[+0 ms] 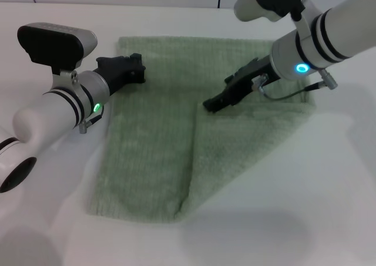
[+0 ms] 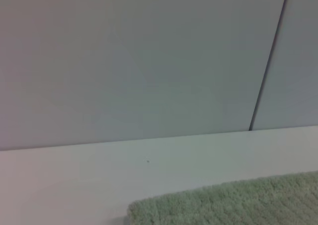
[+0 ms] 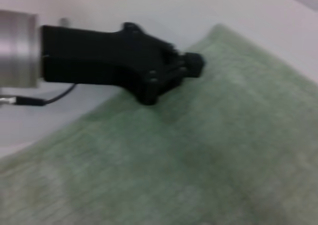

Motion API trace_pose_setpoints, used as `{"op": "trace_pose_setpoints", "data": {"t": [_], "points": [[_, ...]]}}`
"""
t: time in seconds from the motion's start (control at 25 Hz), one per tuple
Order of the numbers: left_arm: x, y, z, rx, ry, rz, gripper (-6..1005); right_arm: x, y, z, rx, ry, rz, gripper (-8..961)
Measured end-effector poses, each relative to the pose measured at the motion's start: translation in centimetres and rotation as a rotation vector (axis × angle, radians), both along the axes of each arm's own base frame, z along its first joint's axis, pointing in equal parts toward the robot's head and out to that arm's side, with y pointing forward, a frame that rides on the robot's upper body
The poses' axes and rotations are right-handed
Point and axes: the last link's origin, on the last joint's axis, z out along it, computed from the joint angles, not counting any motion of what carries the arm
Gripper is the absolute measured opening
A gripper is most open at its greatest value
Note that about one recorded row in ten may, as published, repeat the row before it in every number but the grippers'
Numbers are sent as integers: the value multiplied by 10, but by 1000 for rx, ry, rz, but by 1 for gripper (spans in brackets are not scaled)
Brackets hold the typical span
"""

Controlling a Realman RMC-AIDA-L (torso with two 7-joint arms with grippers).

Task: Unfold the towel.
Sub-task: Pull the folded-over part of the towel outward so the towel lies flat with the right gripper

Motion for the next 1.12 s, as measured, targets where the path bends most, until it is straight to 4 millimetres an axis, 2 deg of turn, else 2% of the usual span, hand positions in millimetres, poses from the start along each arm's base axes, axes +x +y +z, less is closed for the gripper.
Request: {"op": "trace_pose_setpoints", "data": {"t": [0.56,1.12], "points": [[1,0,0,0,-3,-3,-1,-2,-6,-11,-70,16,55,818],[-4,1,0,-4,11,34,-1,-4,-5,-12,-62,26,62,818]]}}
